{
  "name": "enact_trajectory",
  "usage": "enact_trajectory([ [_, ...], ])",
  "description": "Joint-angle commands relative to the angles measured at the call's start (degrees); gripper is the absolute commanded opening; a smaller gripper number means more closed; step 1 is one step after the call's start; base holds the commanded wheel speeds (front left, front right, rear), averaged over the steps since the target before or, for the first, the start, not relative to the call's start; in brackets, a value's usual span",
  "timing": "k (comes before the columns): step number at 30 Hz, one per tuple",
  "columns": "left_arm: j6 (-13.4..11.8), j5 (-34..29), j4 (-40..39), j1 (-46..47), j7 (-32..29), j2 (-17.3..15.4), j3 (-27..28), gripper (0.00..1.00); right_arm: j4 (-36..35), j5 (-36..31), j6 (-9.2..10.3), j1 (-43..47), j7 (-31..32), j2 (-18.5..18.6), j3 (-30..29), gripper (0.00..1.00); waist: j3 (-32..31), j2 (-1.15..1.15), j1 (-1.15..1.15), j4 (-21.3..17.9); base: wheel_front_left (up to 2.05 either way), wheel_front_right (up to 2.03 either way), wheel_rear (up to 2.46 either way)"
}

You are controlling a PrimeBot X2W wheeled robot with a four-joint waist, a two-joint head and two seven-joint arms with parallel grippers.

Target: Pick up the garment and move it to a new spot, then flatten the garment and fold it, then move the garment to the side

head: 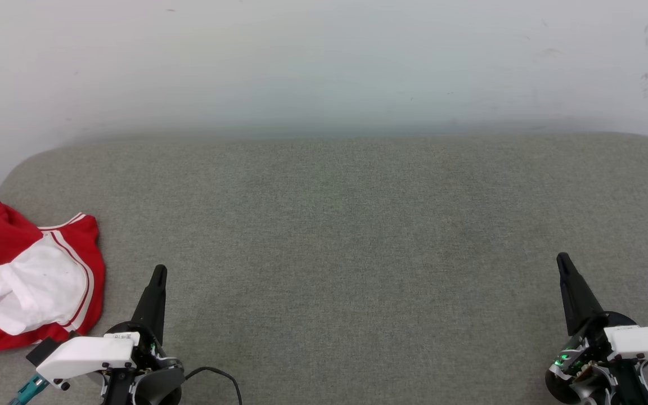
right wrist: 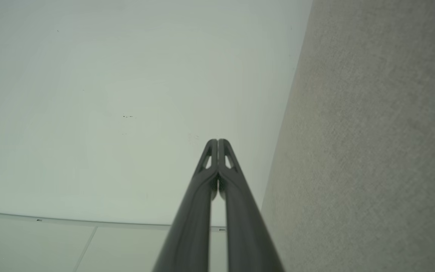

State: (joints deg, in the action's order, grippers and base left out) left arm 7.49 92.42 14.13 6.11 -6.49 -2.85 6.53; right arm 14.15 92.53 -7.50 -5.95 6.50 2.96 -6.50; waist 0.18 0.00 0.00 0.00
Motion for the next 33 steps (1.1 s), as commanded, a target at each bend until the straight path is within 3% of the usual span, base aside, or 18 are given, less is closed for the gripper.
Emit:
enact_trajectory([
  [1, 0.1, 0.0, -0.2, 0.3, -0.3, 0.0, 0.1, 0.0, 0.0, -0.2, 0.02, -0.7, 0.0, -0.1, 0.0, 0.0, 0.0, 0.0, 0.0, 0.0, 0.0, 0.0, 0.0],
  [33, 0.1, 0.0, -0.2, 0.3, -0.3, 0.0, 0.1, 0.0, 0.0, -0.2, 0.02, -0.7, 0.0, -0.1, 0.0, 0.0, 0.0, 0.0, 0.0, 0.0, 0.0, 0.0, 0.0],
])
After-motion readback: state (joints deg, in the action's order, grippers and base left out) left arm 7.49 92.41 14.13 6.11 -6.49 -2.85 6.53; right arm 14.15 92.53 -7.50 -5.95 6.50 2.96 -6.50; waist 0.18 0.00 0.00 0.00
